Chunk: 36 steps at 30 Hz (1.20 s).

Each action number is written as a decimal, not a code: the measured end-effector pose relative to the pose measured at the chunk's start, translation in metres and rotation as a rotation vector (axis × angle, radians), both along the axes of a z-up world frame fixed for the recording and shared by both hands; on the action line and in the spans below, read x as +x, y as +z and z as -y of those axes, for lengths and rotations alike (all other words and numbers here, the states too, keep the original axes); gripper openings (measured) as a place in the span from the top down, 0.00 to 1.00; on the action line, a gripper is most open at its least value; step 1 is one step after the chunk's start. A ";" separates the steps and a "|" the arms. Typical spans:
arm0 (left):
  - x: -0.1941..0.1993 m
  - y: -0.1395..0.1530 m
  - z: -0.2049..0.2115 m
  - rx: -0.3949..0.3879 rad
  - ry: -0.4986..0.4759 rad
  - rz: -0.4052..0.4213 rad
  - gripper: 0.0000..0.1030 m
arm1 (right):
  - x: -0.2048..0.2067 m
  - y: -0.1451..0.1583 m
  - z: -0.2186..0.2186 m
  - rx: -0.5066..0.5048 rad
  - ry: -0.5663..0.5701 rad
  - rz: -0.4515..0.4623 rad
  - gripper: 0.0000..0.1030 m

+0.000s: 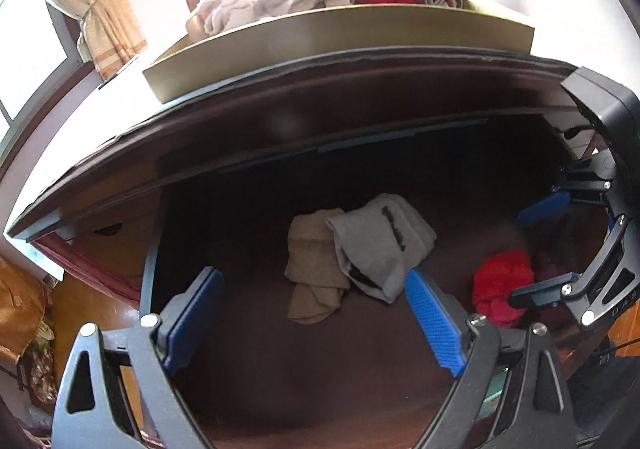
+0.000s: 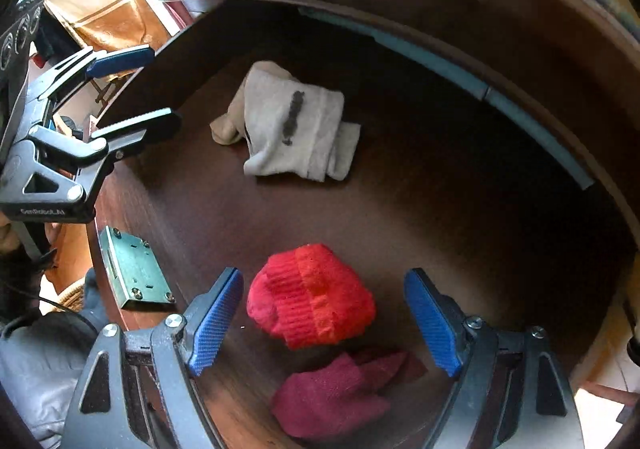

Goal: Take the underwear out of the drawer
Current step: 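Grasp the white sock with the left tool while the right tool grasps the red sock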

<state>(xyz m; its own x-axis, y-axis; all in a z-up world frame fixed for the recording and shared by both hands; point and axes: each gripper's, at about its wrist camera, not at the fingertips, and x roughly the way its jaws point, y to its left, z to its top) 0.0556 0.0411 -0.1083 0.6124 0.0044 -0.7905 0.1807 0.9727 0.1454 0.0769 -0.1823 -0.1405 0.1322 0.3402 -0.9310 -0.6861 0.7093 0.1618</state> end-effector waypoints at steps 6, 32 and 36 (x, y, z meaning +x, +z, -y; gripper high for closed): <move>0.011 0.002 -0.013 0.013 0.027 -0.021 0.09 | -0.003 -0.009 -0.012 -0.043 0.069 -0.035 0.18; 0.071 -0.029 0.059 0.075 -0.190 -0.239 0.16 | -0.009 -0.028 -0.004 -0.008 0.132 -0.136 0.55; 0.084 -0.040 0.066 0.086 -0.207 -0.290 0.22 | -0.010 -0.026 -0.002 -0.007 0.147 -0.146 0.54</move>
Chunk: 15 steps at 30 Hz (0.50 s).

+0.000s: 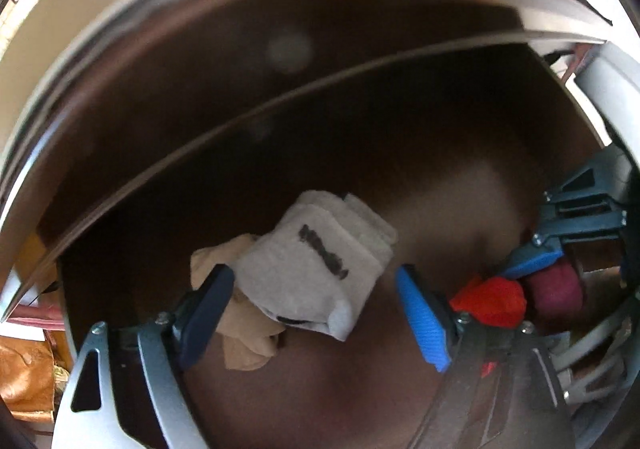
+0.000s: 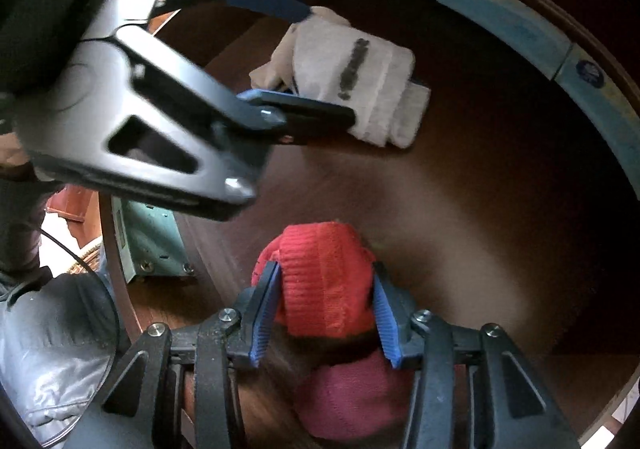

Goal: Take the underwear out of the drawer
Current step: 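Grasp the white sock with the left tool while the right tool grasps the red sock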

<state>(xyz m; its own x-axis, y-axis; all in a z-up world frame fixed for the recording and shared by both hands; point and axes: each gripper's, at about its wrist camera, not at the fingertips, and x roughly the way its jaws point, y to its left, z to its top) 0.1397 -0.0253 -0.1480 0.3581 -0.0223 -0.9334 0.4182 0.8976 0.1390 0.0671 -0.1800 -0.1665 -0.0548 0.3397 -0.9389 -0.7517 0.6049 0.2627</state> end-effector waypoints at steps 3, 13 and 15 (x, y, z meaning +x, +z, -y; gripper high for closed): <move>0.010 -0.003 0.003 0.002 -0.016 -0.027 0.30 | 0.001 0.000 -0.002 0.003 0.001 -0.008 0.54; 0.024 -0.010 0.009 0.001 -0.054 -0.083 0.70 | 0.011 0.002 -0.001 0.007 -0.013 -0.004 0.54; 0.027 -0.011 0.011 0.005 -0.059 -0.085 0.70 | 0.011 0.002 -0.002 0.003 -0.011 -0.004 0.54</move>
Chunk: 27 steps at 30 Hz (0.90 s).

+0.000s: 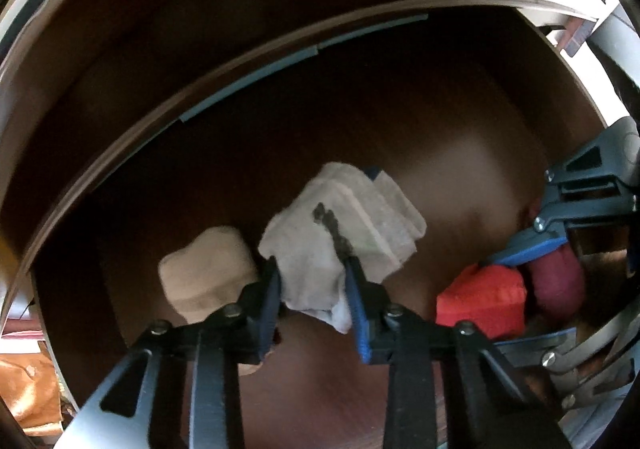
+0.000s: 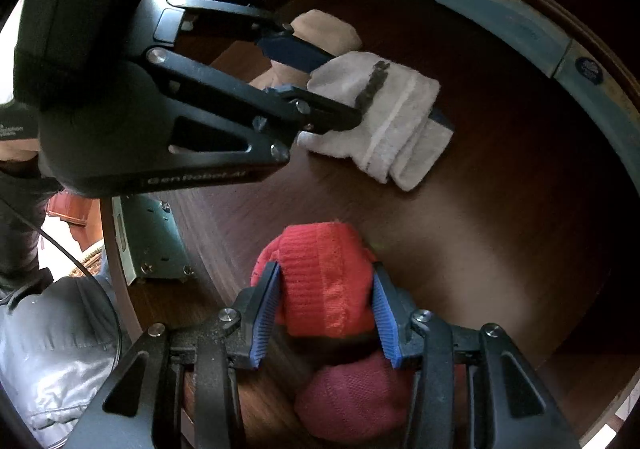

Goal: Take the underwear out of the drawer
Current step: 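Grasp the white sock with the left tool while the right tool grasps the red sock, then lift the white sock and red sock up out of the drawer with both tools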

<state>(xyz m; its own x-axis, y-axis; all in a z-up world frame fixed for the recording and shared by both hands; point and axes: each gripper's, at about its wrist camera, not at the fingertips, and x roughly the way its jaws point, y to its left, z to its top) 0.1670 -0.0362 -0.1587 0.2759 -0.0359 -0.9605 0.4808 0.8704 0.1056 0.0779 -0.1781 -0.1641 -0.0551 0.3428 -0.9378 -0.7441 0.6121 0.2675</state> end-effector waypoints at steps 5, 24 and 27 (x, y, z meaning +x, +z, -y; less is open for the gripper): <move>0.014 -0.005 0.019 0.028 -0.034 -0.032 0.54 | 0.003 -0.003 -0.002 -0.004 -0.009 -0.019 0.54; 0.022 0.016 0.007 -0.048 0.011 0.113 0.88 | -0.010 0.017 -0.012 0.032 0.012 0.068 0.70; 0.017 0.025 -0.004 -0.082 0.056 0.158 0.88 | -0.014 0.025 -0.009 0.064 0.010 0.087 0.70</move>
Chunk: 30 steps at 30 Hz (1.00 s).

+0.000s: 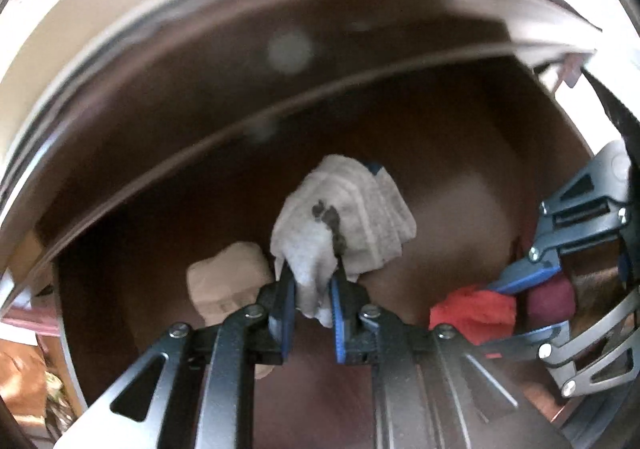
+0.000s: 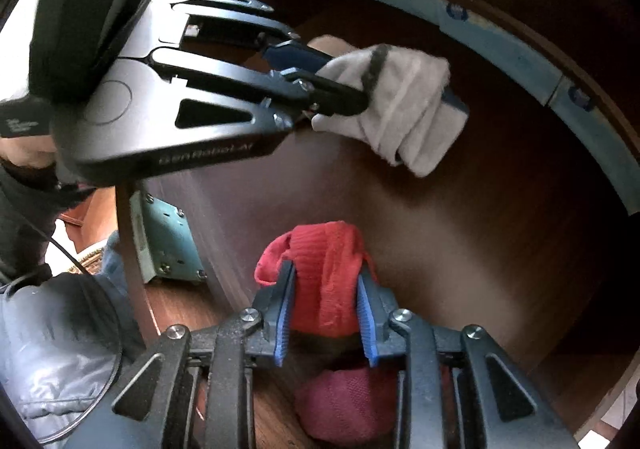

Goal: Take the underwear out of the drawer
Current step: 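Lift the white sock and red sock up out of the drawer with both tools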

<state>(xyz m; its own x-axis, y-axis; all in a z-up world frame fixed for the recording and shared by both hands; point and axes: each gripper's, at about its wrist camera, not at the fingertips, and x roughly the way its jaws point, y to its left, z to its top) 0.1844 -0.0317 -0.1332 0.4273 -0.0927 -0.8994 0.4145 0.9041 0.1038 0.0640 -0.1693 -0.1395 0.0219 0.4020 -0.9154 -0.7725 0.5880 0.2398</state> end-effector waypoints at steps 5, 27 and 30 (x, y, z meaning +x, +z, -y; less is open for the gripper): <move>-0.014 0.018 -0.005 -0.025 0.040 0.081 0.88 | -0.008 0.014 0.008 0.063 -0.014 0.046 0.70; -0.075 0.033 -0.039 -0.084 0.146 0.244 0.88 | -0.014 0.045 0.038 0.187 -0.092 0.236 0.70; -0.082 0.038 -0.040 -0.080 0.158 0.271 0.88 | -0.015 0.045 0.042 0.204 -0.109 0.251 0.70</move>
<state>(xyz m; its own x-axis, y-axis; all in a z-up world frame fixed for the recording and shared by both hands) 0.1019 0.0084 -0.0953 0.6652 -0.0716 -0.7432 0.2348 0.9649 0.1172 0.0493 -0.2114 -0.0943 0.2889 0.5591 -0.7771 -0.7578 0.6297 0.1713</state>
